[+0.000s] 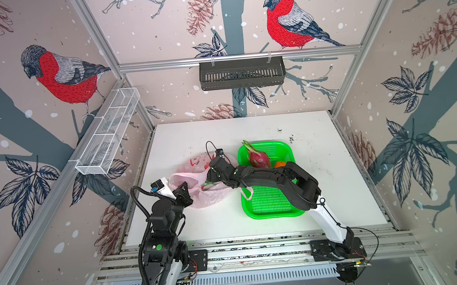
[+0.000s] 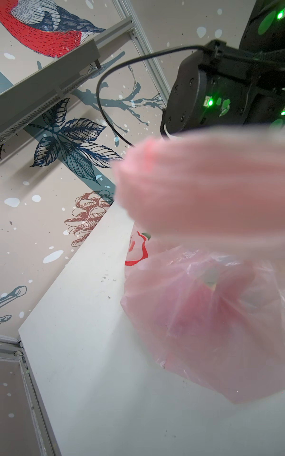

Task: Untie the knot of the plastic bag and take out the fruit
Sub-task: Pick up the fruit from the plastic bag.

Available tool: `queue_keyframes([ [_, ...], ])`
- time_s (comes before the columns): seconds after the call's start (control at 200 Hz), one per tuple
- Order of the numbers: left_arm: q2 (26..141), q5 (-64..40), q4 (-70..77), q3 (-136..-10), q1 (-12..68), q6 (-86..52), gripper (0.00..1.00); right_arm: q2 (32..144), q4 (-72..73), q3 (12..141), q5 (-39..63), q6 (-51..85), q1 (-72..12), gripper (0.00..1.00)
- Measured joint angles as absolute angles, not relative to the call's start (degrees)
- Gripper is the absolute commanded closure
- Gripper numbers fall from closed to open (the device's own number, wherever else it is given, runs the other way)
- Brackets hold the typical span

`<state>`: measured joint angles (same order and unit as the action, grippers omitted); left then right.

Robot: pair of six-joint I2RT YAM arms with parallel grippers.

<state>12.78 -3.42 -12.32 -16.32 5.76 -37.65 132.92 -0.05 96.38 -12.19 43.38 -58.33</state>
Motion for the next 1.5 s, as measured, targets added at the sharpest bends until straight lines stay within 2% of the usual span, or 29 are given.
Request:
queue_keyframes([
  [0.12, 12.58, -3.44, -12.32, -16.34, 5.76, -37.69, 1.0, 133.93, 0.12, 97.56, -12.27, 43.4, -57.95, 0.07],
  [0.55, 11.68, -6.37, -13.17, -17.72, 5.76, -38.98, 1.0, 140.42, 1.89, 105.6, -12.84, 43.83, -55.51, 0.06],
  [0.645, 12.03, -7.09, -13.17, -17.72, 5.76, -39.0, 1.0, 141.67, 2.33, 107.15, -12.82, 43.81, -55.29, 0.13],
  [0.886, 12.93, -7.42, -12.86, -17.43, 5.76, -39.0, 1.0, 142.5, 3.7, 107.28, -12.43, 44.73, -54.89, 0.48],
  [0.981, 12.97, -7.42, -12.56, -16.67, 5.76, -39.09, 1.0, 141.75, 4.69, 105.84, -12.34, 44.86, -55.02, 0.57],
  [1.216, 13.04, -6.13, -9.98, -14.61, 5.76, -40.05, 1.0, 135.85, 4.29, 100.16, -11.75, 43.83, -56.84, 0.65],
  [1.501, 14.13, -4.34, -4.56, -13.34, 5.76, -40.18, 1.0, 127.22, 3.51, 93.21, -11.81, 41.5, -61.21, 0.67],
])
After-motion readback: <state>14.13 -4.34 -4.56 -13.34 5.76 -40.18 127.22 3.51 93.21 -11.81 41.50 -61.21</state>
